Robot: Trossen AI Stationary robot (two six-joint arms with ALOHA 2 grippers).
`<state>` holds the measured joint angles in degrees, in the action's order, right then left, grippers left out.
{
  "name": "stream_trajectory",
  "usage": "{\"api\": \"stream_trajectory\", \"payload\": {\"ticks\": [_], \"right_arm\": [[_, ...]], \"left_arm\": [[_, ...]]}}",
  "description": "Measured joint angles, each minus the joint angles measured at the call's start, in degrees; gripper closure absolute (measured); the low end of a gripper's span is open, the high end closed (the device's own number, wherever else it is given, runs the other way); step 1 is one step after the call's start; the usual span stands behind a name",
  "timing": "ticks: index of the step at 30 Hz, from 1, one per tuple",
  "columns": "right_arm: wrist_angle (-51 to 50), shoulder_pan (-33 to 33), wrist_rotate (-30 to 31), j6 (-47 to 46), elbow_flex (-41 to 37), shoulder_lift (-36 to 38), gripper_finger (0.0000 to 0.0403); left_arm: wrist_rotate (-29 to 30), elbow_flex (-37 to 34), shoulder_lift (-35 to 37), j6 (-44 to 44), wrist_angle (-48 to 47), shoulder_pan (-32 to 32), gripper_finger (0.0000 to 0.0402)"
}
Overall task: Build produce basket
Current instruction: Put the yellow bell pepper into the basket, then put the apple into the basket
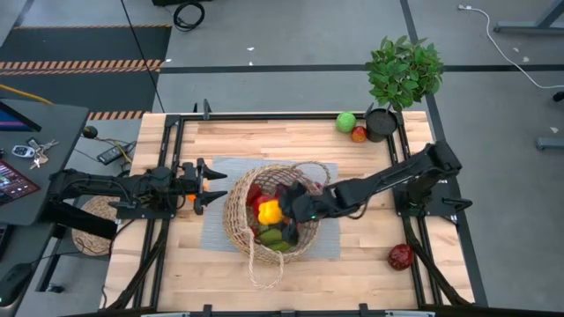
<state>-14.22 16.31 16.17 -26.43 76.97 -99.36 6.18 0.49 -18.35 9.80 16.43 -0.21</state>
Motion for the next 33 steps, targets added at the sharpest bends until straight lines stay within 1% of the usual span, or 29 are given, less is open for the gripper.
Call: {"api": "stream_trajectory", "payload": {"ticks": [3,6,8,10,14,16,19,23,25,28,31,33], "right_arm": [[-1.3,-0.8,-3.1,0.0,0.0,-2.6,0.0083],[-3.3,-1.4,-8.4,1.1,0.0,-4.3,0.0081],[-3.3,-1.5,-11.4,1.6,0.0,-4.8,0.0072],[-3.2,-1.6,-12.3,1.2,0.0,-4.7,0.0056],[-3.6,-1.7,-12.1,0.5,0.0,-3.8,0.0017],[-4.1,-1.8,-11.9,-0.6,0.0,-2.3,0.0008],[-4.5,-1.6,-10.3,-0.2,0.0,0.6,0.0009],[-6.3,-1.2,-3.9,1.6,0.0,5.8,0.0013],[-4.5,-0.8,-1.5,3.7,0.0,8.5,0.0014],[-2.1,-0.3,0.2,7.0,0.0,11.6,0.0014],[-3.2,0.1,3.1,9.6,0.0,15.7,0.0014],[-4.4,0.2,6.1,11.4,0.0,18.3,0.0014]], "left_arm": [[0.0,0.0,0.0,0.0,0.0,0.0,0.0115],[0.0,0.0,0.0,0.0,0.0,0.0,0.0115],[0.0,0.0,0.0,0.0,0.0,0.0,0.0115],[0.0,0.0,0.0,0.0,0.0,0.0,0.0115],[0.0,0.0,0.0,0.0,0.0,0.0,0.0115],[0.0,0.0,0.0,0.0,0.0,0.0,0.0115],[0.0,0.0,0.0,0.0,0.0,0.0,0.0115],[0.0,0.0,0.0,0.0,0.0,0.0,0.0115],[0.0,0.0,0.0,0.0,0.0,0.0,0.0115],[0.0,0.0,0.0,0.0,0.0,0.0,0.0115],[0.0,0.0,0.0,0.0,0.0,0.0,0.0115],[0.0,0.0,0.0,0.0,0.0,0.0,0.0115]]}}
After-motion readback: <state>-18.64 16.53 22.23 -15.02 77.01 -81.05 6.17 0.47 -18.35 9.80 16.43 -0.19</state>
